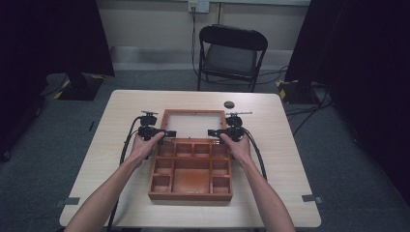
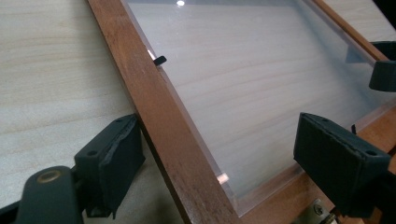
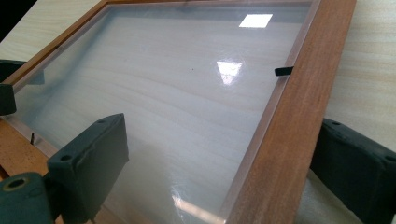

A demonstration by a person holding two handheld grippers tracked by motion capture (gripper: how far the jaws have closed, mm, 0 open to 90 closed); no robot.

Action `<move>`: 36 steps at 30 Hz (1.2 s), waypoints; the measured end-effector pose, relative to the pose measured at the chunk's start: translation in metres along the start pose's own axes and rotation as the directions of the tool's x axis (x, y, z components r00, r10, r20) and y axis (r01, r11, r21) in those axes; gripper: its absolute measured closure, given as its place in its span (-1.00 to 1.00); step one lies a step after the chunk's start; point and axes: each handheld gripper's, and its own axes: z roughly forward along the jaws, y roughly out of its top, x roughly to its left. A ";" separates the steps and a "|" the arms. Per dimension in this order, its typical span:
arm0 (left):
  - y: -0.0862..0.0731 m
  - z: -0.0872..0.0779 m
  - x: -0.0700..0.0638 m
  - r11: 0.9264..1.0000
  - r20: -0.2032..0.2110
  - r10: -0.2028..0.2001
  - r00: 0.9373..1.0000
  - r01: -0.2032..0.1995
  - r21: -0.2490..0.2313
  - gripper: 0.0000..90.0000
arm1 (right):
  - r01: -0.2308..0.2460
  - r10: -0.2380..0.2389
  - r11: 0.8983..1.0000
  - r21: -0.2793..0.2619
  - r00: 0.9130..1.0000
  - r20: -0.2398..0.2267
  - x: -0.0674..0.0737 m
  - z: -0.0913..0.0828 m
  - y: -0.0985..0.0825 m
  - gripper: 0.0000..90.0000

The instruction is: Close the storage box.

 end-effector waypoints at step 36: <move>0.014 -0.036 -0.012 0.992 -0.003 0.081 0.997 -0.081 -0.097 -0.22 | 0.026 -0.023 0.985 -0.172 1.000 0.015 0.014 -0.046 0.019 -0.32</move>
